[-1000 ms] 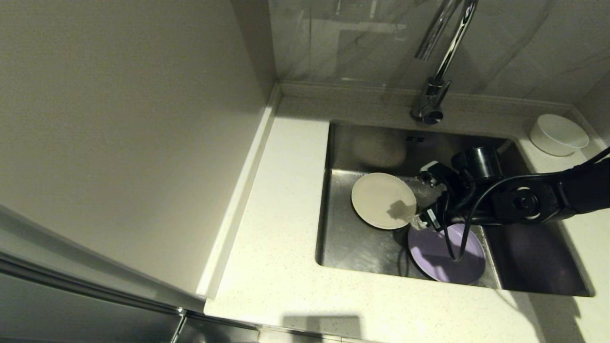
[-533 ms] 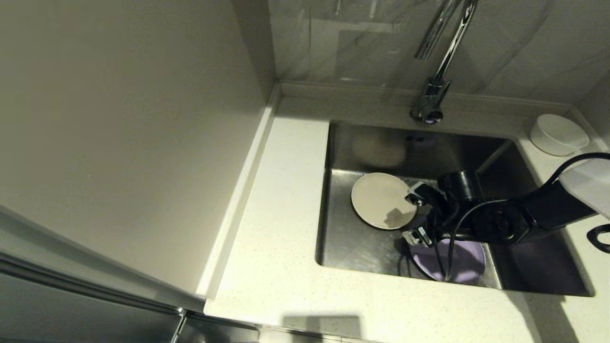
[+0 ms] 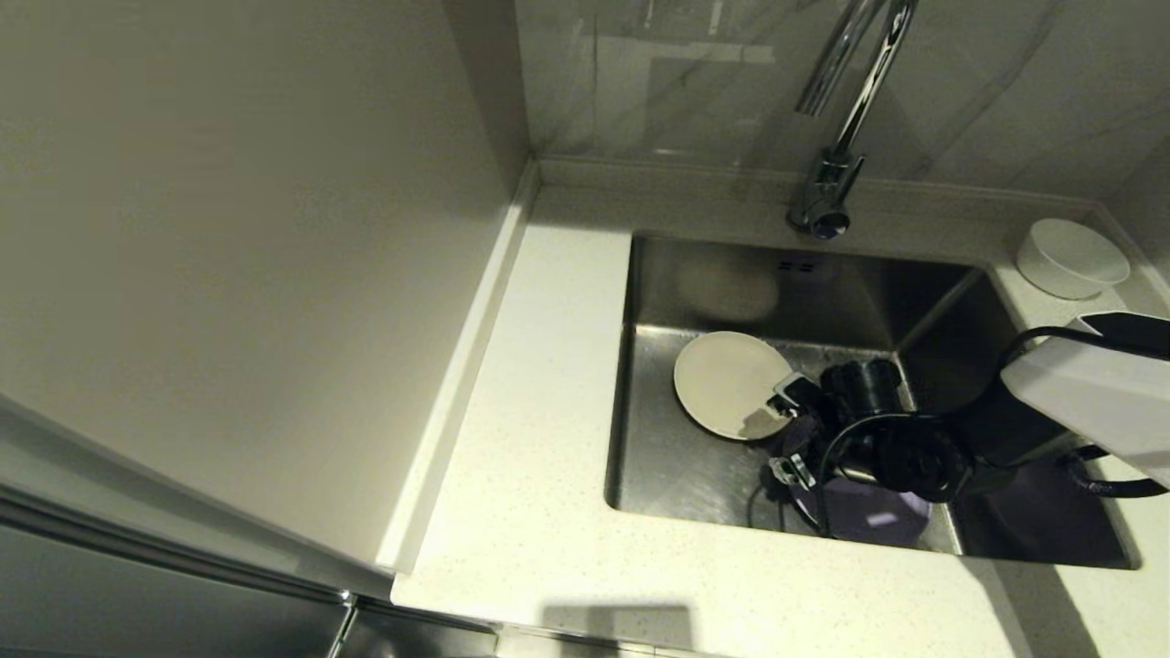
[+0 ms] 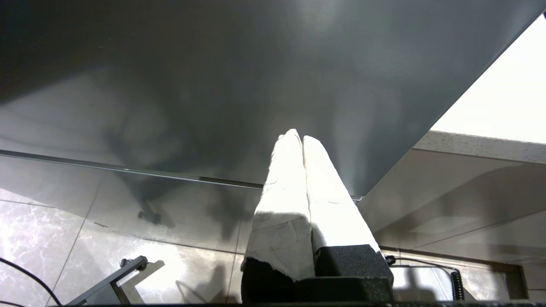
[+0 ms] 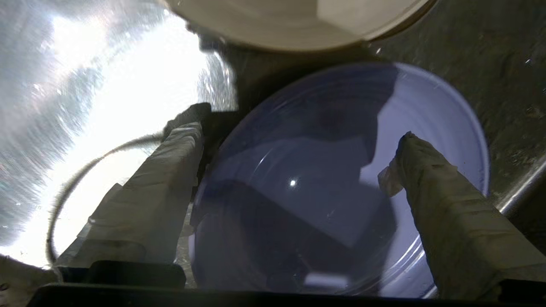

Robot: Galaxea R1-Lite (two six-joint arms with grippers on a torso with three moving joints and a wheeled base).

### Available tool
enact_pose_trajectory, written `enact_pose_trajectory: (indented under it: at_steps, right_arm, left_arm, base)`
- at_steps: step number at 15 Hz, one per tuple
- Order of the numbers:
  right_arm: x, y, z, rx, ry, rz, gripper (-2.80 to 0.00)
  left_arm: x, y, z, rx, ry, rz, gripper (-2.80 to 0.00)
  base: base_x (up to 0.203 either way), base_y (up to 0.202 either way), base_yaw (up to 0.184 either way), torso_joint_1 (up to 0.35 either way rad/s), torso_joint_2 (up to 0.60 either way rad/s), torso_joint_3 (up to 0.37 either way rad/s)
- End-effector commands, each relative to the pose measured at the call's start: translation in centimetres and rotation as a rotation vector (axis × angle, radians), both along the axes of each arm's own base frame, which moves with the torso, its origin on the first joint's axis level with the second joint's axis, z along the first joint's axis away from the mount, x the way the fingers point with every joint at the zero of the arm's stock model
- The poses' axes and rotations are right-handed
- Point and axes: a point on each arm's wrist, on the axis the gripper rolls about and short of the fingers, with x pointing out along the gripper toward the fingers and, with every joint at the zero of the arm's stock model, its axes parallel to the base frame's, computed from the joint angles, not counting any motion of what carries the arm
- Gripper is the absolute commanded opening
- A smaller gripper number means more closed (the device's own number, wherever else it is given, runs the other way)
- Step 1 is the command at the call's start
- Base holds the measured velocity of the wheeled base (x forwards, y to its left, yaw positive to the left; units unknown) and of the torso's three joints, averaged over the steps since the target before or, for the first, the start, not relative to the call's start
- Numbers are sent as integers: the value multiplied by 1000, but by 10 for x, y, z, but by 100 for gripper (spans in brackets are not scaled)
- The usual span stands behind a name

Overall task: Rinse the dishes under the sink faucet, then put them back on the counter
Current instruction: Put a plate back to the table from the sink

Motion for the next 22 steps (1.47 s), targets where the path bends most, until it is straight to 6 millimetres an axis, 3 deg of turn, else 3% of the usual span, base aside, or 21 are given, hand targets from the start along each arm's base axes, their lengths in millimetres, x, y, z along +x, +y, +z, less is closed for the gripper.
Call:
enact_pose_trajectory:
  at_steps: [1,10,11,17,22]
  right_arm:
    - [0,1,-13,-22,28,-11,0]
    - [10,8,-32,-19,36,-81,0]
    - [11,8,-33,-20,37,-81,-280]
    - [22,7,-31,-27,-3,-109,-280]
    - [20,-4,8,-6,-89,-135,-280]
  left_arm:
    - [0,0,0,-1,-4,1,-280]
    - [0,0,0,-1,-4,0,-280]
    - [0,0,0,0,-4,1,-280]
    - [0,0,0,-1,-4,1,-280]
    - [0,0,0,-1,-4,1,-280]
  base:
    - [0,0,0,0,0,0]
    - [0,0,0,0,0,0]
    - [0,0,0,0,0,0]
    - [0,0,0,0,0,0]
    - [0,0,0,0,0,0]
